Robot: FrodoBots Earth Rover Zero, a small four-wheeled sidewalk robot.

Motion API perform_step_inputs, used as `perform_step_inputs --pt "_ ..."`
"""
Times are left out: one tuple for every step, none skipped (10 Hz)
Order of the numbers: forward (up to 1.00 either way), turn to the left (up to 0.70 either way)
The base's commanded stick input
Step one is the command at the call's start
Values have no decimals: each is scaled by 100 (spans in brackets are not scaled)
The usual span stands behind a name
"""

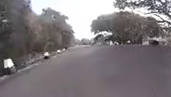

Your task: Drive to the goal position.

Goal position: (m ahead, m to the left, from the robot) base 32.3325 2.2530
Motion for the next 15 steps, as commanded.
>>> perform_step_inputs --pt "85 2" --pt "85 3" --pt "85 24" --pt "85 31" --pt "85 1" --pt "85 1" --pt "85 1" --pt "85 1" --pt "85 1" --pt "85 1" --pt "85 1" --pt "85 1" --pt "85 1" --pt "85 1" --pt "85 1"
